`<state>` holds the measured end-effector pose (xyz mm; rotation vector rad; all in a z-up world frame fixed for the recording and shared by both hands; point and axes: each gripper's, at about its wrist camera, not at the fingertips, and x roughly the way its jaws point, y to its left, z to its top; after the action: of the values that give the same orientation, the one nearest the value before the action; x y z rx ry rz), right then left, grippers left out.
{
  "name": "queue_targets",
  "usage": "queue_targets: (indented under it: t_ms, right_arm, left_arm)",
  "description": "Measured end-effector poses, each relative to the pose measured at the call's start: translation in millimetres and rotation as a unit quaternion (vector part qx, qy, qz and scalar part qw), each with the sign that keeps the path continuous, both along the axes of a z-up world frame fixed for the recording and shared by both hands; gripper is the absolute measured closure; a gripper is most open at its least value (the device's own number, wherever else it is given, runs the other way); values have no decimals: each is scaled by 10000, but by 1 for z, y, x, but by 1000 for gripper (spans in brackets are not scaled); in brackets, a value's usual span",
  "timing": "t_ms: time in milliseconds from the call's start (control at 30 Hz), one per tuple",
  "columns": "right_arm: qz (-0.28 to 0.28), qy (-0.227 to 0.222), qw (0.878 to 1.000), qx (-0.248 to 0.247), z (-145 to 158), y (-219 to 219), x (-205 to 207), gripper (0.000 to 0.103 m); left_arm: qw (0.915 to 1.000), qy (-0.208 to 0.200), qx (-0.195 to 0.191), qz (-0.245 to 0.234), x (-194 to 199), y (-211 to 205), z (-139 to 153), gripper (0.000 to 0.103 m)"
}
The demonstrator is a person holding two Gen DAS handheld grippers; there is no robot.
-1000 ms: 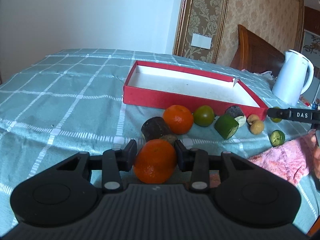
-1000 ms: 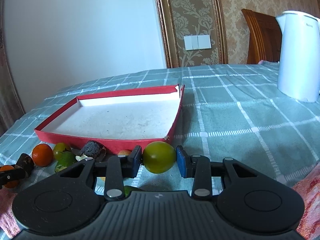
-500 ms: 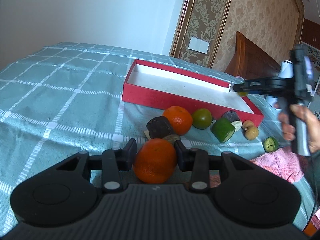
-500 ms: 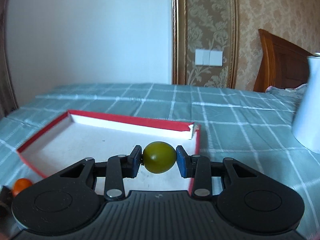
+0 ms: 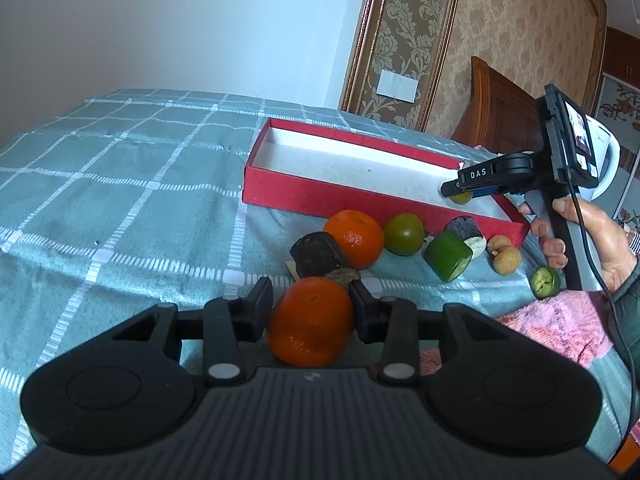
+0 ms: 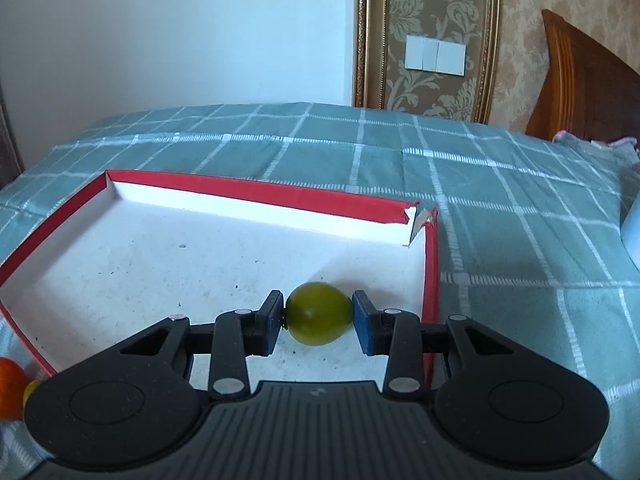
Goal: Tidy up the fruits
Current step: 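Carry the tomato into the red tray and open the right gripper, then carry the mandarin into the tray and open the left gripper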
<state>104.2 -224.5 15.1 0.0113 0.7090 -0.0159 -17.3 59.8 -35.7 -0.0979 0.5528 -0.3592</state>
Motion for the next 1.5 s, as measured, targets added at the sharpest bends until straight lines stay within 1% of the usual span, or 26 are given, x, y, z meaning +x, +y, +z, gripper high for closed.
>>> queue_targets:
  t_ms: [67,167,233,267,300,367,467,600,733,800,1000,1167,1367,1500]
  right_arm:
    - [83,72,9999,-18,-1,1,1,66]
    - [59,61,9997,211,0,-5,2,64]
    - [29,27,9994,340,2,-11,-2,50]
    - [-6,-5,9991,420,3,-14,-4,39]
    - [-7,-71,9986,516,5,-18,-8,37]
    - [-23,-149,9977,665,11,-23,-16,37]
    - [-257,-298,9950,917,19,-35,-28,33]
    - [-335,-402,9889,1392,25,-49,-40,33]
    - [-331,-543,9853,1583,28,-54,-53,30]
    - [-254,-594,9847,1618,30,-53,-57,30]
    - [-506,-775,9827,1605,33,-54,-68,29]
    - [-640,-902,9826,1490,36,-54,-72,28]
    - [-819,-942,9773,1709,35,-61,-78,28]
    - [-855,-931,9786,1623,34,-58,-78,28]
  left_arm:
    - [10000,-10,41,5,0,-2,0,65]
    - [10000,-26,95,11,-1,-4,0,65]
    - [9999,-39,142,12,-1,-5,0,64]
    - [9998,-47,170,12,-1,-6,0,64]
    - [9998,-55,195,16,-1,-7,0,64]
    - [9996,-77,279,3,-2,-9,0,64]
    - [9992,-110,371,0,-3,-12,0,65]
    - [9990,-124,434,11,-4,-14,1,65]
    - [9991,-140,405,68,-4,-13,3,65]
    - [9989,-186,419,99,-6,-12,7,65]
    - [9982,-442,412,43,-12,-10,29,65]
    - [9973,-563,474,-58,-7,-18,40,65]
    - [9976,-533,395,-190,11,-31,47,65]
    - [9968,-634,388,-288,32,-45,61,65]
